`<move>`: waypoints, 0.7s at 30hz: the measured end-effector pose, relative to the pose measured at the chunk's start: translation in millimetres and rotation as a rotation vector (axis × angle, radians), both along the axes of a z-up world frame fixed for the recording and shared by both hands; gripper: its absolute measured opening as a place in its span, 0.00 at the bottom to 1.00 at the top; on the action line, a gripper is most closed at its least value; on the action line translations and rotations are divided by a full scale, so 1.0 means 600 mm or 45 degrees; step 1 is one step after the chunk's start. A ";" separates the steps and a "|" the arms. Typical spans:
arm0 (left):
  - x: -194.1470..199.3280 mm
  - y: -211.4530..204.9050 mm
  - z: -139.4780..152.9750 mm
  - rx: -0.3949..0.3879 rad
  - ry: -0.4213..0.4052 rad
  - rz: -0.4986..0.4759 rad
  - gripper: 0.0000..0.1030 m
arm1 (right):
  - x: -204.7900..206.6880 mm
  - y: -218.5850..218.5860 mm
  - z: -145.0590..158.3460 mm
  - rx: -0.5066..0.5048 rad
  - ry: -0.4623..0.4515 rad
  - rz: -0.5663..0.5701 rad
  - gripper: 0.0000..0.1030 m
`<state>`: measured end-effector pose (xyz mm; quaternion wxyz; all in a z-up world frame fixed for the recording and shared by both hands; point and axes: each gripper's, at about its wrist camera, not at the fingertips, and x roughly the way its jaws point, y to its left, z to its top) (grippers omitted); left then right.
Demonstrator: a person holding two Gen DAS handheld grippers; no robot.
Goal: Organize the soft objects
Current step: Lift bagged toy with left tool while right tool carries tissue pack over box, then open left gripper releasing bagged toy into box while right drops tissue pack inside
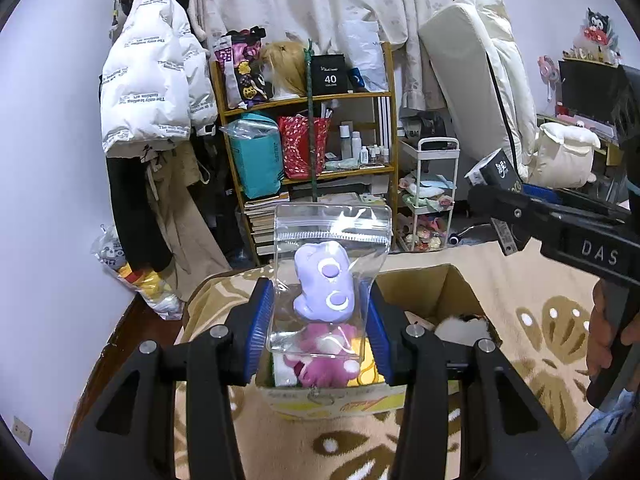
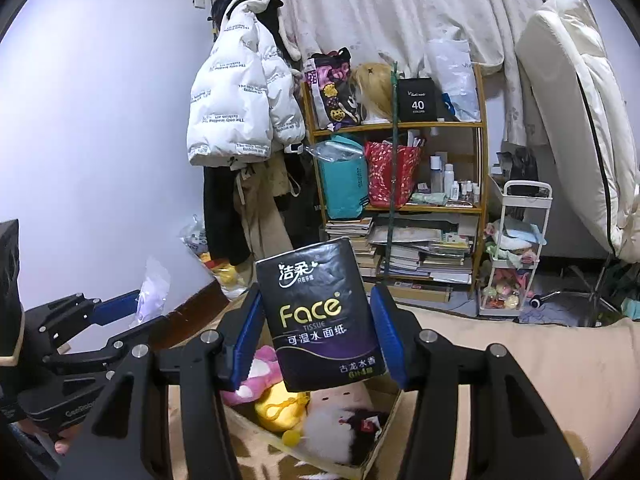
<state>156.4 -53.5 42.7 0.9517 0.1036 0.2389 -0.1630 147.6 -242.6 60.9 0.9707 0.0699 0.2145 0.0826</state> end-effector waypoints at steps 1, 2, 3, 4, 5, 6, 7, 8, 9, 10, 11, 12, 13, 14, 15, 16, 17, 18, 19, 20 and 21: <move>0.006 -0.003 -0.006 0.007 0.005 0.001 0.42 | 0.003 0.000 -0.004 0.006 0.005 0.003 0.55; 0.010 -0.004 -0.011 0.003 0.013 0.003 0.42 | 0.005 -0.001 -0.011 0.016 0.014 0.007 0.55; 0.014 -0.004 -0.017 -0.002 0.025 0.005 0.42 | 0.007 -0.001 -0.016 0.021 0.021 0.009 0.55; 0.016 -0.004 -0.022 -0.005 0.034 0.006 0.42 | 0.009 -0.002 -0.022 0.024 0.030 0.013 0.55; 0.021 -0.004 -0.029 -0.012 0.045 0.010 0.43 | 0.013 0.000 -0.031 0.022 0.041 0.016 0.55; 0.024 -0.004 -0.035 -0.013 0.053 0.011 0.43 | 0.017 0.001 -0.036 0.019 0.050 0.017 0.55; 0.030 -0.005 -0.041 -0.009 0.064 0.012 0.43 | 0.022 0.002 -0.042 0.018 0.061 0.022 0.55; 0.036 -0.007 -0.048 -0.001 0.077 0.011 0.43 | 0.028 0.004 -0.050 0.019 0.077 0.030 0.55; 0.038 -0.008 -0.055 0.005 0.086 0.010 0.43 | 0.032 0.006 -0.055 0.021 0.086 0.033 0.55; 0.042 -0.010 -0.060 0.009 0.095 0.012 0.43 | 0.035 0.008 -0.060 0.022 0.097 0.036 0.55; 0.047 -0.011 -0.066 0.013 0.108 0.013 0.43 | 0.040 0.011 -0.068 0.023 0.114 0.043 0.55; 0.049 -0.012 -0.071 0.014 0.116 0.012 0.43 | 0.044 0.013 -0.073 0.023 0.128 0.047 0.55; 0.053 -0.012 -0.077 0.013 0.129 0.011 0.43 | 0.048 0.016 -0.080 0.022 0.150 0.056 0.55; 0.055 -0.012 -0.081 0.013 0.139 0.010 0.43 | 0.050 0.018 -0.086 0.021 0.166 0.063 0.55; 0.058 -0.011 -0.086 0.011 0.154 0.007 0.43 | 0.056 0.022 -0.094 0.014 0.192 0.072 0.55; 0.061 -0.011 -0.090 0.008 0.164 0.006 0.43 | 0.058 0.023 -0.098 0.010 0.202 0.073 0.55; 0.063 -0.012 -0.093 0.006 0.169 0.009 0.44 | 0.059 0.025 -0.103 0.008 0.213 0.077 0.55; 0.063 -0.012 -0.096 0.006 0.171 0.009 0.44 | 0.062 0.026 -0.109 0.013 0.227 0.086 0.55; 0.065 -0.013 -0.099 0.011 0.169 0.013 0.44 | 0.062 0.026 -0.112 0.016 0.234 0.090 0.56; 0.065 -0.014 -0.102 0.017 0.169 0.016 0.45 | 0.064 0.026 -0.116 0.017 0.246 0.090 0.60; 0.066 -0.015 -0.104 0.021 0.172 0.018 0.47 | 0.064 0.025 -0.120 0.013 0.253 0.087 0.62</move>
